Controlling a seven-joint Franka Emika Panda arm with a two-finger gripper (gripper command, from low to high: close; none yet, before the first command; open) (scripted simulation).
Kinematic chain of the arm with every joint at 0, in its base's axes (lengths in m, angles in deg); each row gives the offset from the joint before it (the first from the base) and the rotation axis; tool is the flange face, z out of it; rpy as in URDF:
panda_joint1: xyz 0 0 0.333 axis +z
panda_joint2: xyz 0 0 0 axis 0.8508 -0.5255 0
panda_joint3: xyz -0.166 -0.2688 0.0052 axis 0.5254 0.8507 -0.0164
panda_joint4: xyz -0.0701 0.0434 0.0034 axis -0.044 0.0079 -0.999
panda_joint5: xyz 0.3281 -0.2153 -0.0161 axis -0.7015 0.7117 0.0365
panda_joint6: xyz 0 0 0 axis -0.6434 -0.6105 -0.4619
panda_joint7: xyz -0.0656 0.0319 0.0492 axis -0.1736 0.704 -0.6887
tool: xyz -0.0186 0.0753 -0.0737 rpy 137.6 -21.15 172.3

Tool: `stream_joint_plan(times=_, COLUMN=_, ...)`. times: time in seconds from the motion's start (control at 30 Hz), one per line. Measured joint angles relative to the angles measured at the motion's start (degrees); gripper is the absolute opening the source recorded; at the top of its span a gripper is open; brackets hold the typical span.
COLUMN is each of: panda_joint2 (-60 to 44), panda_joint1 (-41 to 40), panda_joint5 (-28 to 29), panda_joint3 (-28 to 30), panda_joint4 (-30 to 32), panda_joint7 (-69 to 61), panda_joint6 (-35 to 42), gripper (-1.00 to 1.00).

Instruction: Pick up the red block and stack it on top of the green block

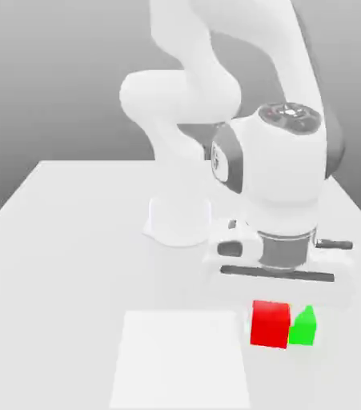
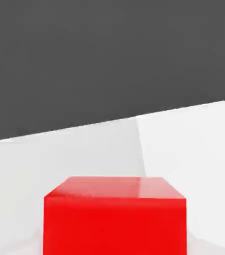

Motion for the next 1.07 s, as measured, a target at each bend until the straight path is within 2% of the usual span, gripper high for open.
stream_joint_plan(times=0.2, panda_joint2=6.06, panda_joint1=7.18, panda_joint5=-1.97, panda_joint3=-1.8, panda_joint4=6.66, panda_joint7=-8.78, panda_joint6=-0.49, gripper=-1.0)
stream_joint_plan(times=0.5, panda_joint2=-4.54, panda_joint1=7.48, panda_joint5=10.13, panda_joint3=0.94, panda_joint4=6.61, panda_joint7=-0.72, panda_joint6=-10.18, gripper=-1.0)
stream_joint_plan(times=0.53, panda_joint2=-5.77, panda_joint1=8.0, panda_joint5=11.53, panda_joint3=1.71, panda_joint4=6.6, panda_joint7=0.28, panda_joint6=-11.24, gripper=1.0)
stream_joint_plan(times=0.77, panda_joint2=-5.97, panda_joint1=8.11, panda_joint5=11.72, panda_joint3=1.86, panda_joint4=6.59, panda_joint7=0.41, panda_joint6=-11.39, gripper=1.0)
stream_joint_plan(times=1.07, panda_joint2=5.09, panda_joint1=9.17, panda_joint5=-0.3, panda_joint3=0.19, panda_joint4=7.11, panda_joint7=-8.23, panda_joint6=-1.79, gripper=1.0)
